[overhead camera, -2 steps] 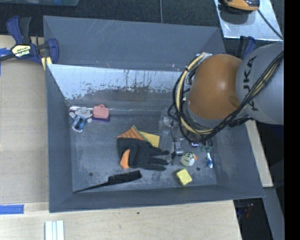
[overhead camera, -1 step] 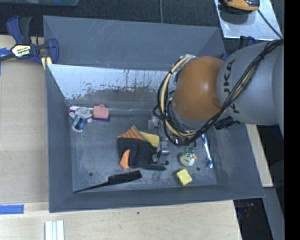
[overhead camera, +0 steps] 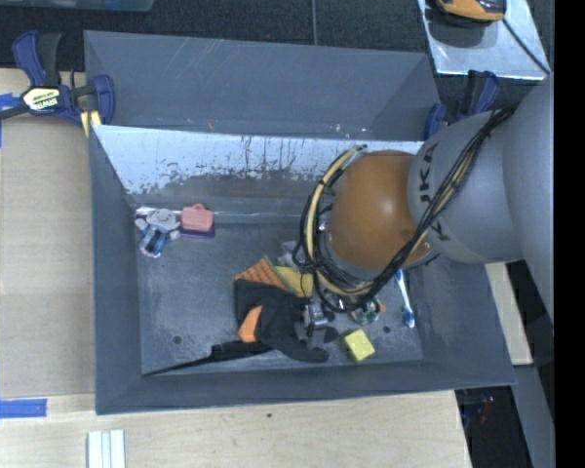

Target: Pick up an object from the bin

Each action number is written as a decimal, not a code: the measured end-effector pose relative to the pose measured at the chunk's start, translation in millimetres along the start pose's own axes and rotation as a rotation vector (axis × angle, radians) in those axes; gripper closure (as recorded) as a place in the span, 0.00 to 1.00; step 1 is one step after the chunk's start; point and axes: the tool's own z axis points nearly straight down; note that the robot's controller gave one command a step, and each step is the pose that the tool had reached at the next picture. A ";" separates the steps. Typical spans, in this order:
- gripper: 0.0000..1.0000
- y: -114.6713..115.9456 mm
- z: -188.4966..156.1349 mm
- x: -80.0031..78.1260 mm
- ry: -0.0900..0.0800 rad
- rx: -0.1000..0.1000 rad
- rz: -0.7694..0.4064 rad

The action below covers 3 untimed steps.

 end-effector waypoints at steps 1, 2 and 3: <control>1.00 33.5 -1.8 -12.7 -0.002 -0.003 0.273; 1.00 33.5 -2.2 -12.6 -0.002 -0.003 0.272; 1.00 32.9 -39.5 -10.5 0.008 -0.001 0.272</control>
Offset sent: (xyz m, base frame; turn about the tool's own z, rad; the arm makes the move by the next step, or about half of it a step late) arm 0.0000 0.0000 0.0000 0.0000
